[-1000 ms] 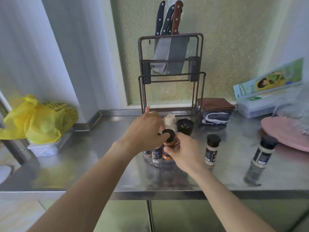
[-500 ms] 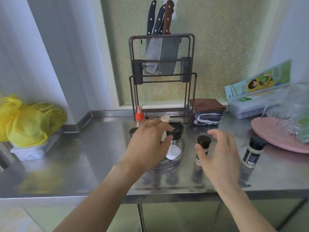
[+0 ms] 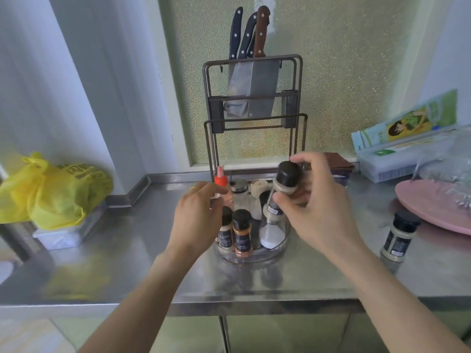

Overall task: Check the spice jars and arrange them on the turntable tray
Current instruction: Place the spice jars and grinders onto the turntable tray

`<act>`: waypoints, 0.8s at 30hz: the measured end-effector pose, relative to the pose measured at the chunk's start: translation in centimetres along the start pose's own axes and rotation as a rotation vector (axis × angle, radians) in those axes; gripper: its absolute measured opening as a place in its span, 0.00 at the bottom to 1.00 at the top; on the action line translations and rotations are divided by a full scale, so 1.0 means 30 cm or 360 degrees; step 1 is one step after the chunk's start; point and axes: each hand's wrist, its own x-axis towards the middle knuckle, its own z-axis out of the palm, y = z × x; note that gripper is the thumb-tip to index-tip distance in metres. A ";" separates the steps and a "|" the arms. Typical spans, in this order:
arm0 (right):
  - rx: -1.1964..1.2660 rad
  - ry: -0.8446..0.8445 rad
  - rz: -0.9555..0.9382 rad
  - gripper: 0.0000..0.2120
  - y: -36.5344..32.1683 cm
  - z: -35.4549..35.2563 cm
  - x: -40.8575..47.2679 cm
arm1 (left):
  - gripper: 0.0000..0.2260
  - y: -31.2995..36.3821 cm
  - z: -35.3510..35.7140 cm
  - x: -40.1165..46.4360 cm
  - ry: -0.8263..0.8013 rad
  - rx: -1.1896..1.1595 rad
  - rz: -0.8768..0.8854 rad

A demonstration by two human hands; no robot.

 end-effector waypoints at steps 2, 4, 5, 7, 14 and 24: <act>-0.0124 -0.0142 -0.0119 0.26 -0.065 0.037 0.094 | 0.12 0.005 -0.001 0.040 0.0019 -0.0038 0.0017; -0.0335 -0.0313 -0.0195 0.24 -0.088 0.111 0.192 | 0.14 0.021 -0.003 0.084 0.0042 -0.0078 0.0080; -0.0433 -0.0398 -0.0197 0.24 -0.089 0.152 0.234 | 0.15 0.029 -0.002 0.103 0.0032 -0.0086 0.0119; -0.0612 -0.0545 -0.0150 0.25 -0.073 0.225 0.296 | 0.18 0.038 0.002 0.136 -0.0054 -0.0023 0.0202; -0.0971 -0.0825 -0.0064 0.19 0.024 0.368 0.350 | 0.25 0.010 0.030 0.190 -0.0434 0.0291 0.0323; -0.0861 -0.0997 -0.0095 0.25 0.007 0.319 0.344 | 0.24 0.039 0.030 0.205 -0.0722 0.0512 0.0298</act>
